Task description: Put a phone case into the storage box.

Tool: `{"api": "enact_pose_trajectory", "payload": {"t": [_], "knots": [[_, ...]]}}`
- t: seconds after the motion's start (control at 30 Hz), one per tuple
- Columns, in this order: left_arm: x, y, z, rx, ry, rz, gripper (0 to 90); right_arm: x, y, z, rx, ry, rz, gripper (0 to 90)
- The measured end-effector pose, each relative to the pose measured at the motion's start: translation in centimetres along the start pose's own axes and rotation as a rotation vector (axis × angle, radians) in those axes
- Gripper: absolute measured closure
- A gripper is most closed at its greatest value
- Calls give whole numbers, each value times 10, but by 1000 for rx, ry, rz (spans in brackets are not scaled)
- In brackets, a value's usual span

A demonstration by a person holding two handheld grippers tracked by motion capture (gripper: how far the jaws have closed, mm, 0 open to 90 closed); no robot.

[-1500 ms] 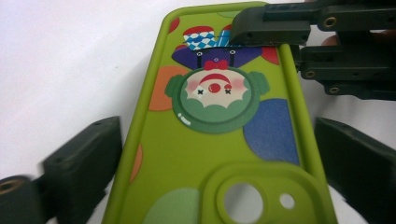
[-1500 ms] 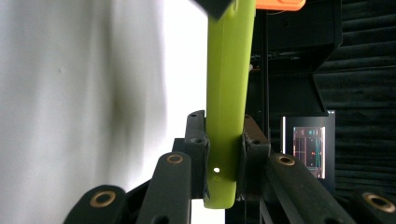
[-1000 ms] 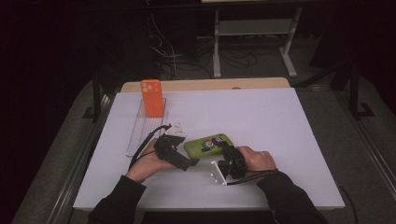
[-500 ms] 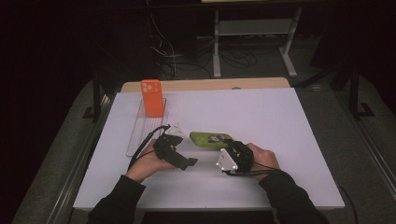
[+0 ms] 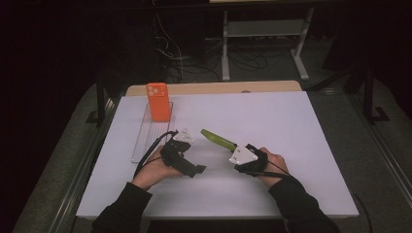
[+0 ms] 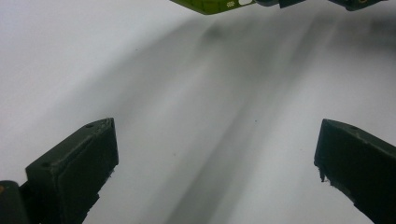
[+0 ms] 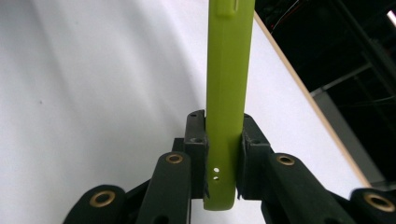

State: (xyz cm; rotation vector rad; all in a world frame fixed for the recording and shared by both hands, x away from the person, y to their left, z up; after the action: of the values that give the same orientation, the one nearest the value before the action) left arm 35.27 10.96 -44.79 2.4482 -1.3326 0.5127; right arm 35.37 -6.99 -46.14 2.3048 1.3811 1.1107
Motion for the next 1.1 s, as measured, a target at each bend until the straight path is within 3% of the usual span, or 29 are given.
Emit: {"api": "enact_pose_trajectory", "payload": {"t": [0.1,0.13,0.23,0.27,0.77,0.93,0.97,1.03,1.1], "knots": [[0,1,0,3,-1,-9,0,1,1,0,54,8,60,757],[-2,-1,-1,8,-24,15,0,0,1,0,69,6,71,757],[0,1,1,3,6,-18,0,0,3,1,114,9,131,757],[-2,-1,-1,11,-22,7,0,0,3,1,132,10,149,757],[-1,-2,-1,10,-17,-6,0,-2,13,1,335,34,401,757],[-1,-4,-2,9,-9,-12,0,-3,15,1,404,42,497,757],[1,-2,-1,3,10,-33,0,-3,16,2,413,44,515,757],[1,-4,-3,6,3,-19,0,-4,17,3,440,40,551,757],[3,-4,-3,-2,26,-38,0,-5,17,4,466,35,600,758]]}}
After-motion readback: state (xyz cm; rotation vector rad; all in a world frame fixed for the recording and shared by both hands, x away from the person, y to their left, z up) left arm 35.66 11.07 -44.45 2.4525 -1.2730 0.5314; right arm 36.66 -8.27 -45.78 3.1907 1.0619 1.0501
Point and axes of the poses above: each handheld gripper's, and its own axes: z roughly forward along the jaws, x roughly out of its top, y roughly to its right, the point moved 7 cm from there along z, roughly forward along the jaws, and after that the axes turned 15 degrees about -y, right-handed, at the moved point
